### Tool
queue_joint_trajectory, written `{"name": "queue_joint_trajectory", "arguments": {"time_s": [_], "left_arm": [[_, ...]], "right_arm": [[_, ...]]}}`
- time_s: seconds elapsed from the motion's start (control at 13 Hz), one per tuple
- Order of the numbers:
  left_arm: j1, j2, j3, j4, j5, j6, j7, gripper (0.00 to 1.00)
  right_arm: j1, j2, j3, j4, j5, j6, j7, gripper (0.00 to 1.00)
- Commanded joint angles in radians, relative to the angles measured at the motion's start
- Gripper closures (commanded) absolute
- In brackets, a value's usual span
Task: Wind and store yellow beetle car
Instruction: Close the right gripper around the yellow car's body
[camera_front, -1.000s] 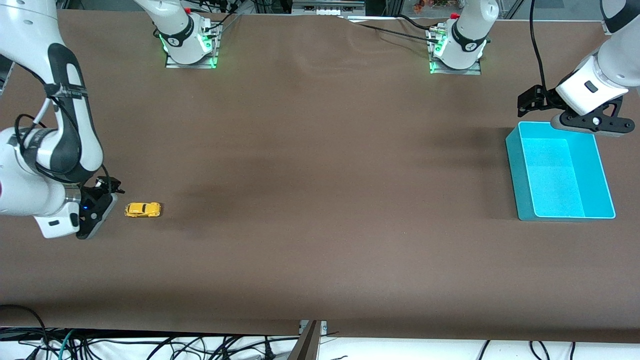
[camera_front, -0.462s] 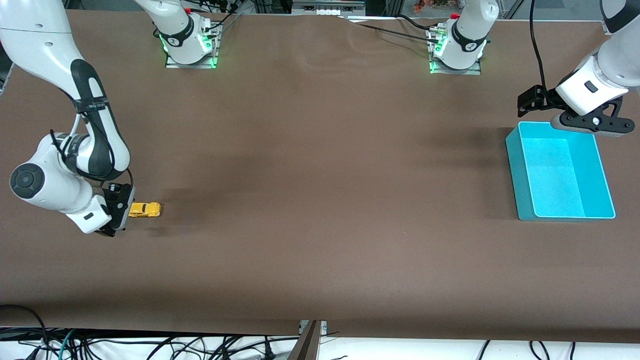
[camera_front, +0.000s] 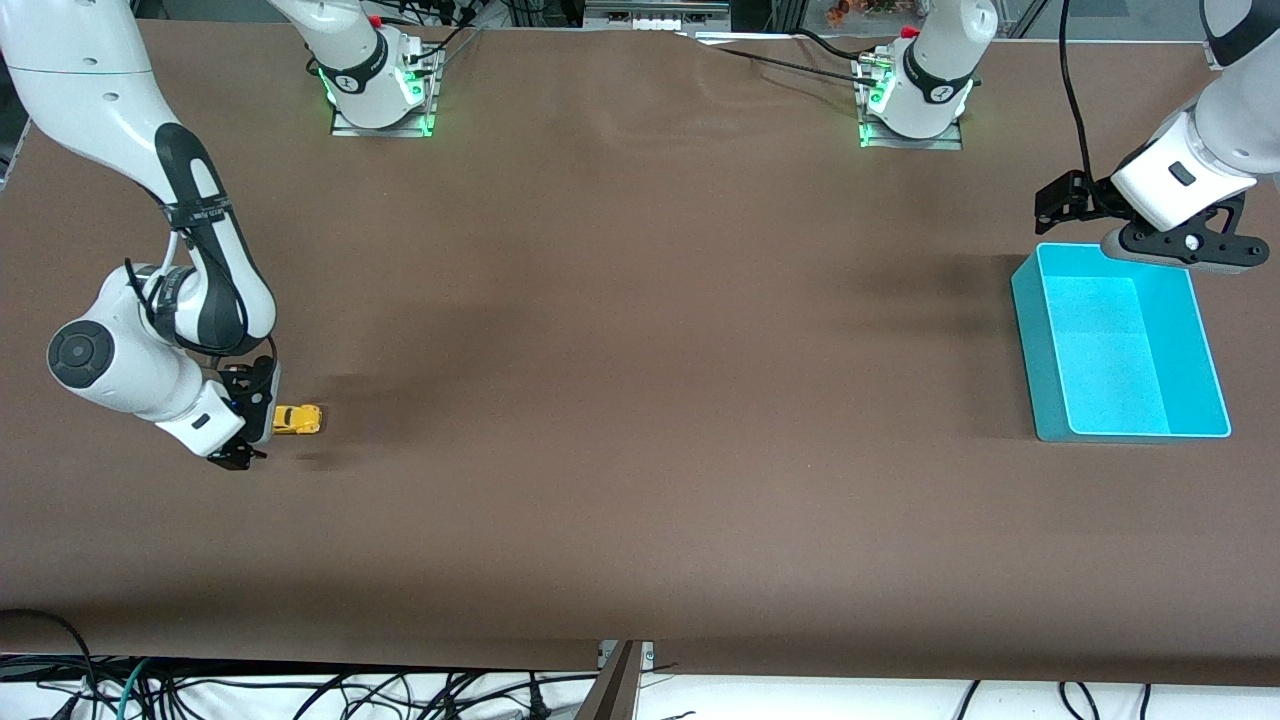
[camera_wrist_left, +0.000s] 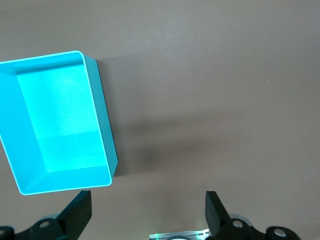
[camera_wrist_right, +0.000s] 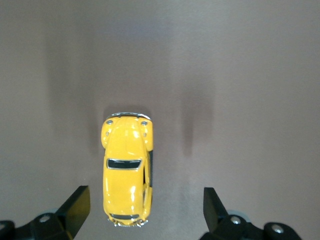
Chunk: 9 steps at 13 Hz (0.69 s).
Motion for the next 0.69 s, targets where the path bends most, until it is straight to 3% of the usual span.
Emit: {"name": "queue_joint_trajectory", "arguments": {"time_s": [0.0, 0.23, 0.31, 0.46, 0.62], "left_arm": [[0.002, 0.001, -0.001, 0.011, 0.009, -0.015, 0.004, 0.0], [0.003, 0.001, -0.001, 0.009, 0.009, -0.014, 0.004, 0.0], [0.003, 0.001, -0.001, 0.011, 0.009, -0.014, 0.004, 0.0], [0.003, 0.001, -0.001, 0.009, 0.009, -0.015, 0.004, 0.0], [0.003, 0.001, -0.001, 0.011, 0.009, -0.014, 0.004, 0.0]], "right_arm": [[-0.007, 0.007, 0.007, -0.027, 0.005, 0.032, -0.027, 0.0], [-0.007, 0.014, 0.007, -0.029, 0.005, 0.035, -0.048, 0.01], [-0.007, 0.014, 0.007, -0.029, 0.005, 0.037, -0.05, 0.08], [-0.007, 0.014, 0.007, -0.027, 0.005, 0.037, -0.05, 0.33], [-0.007, 0.013, 0.007, -0.029, 0.007, 0.033, -0.05, 0.36]]}}
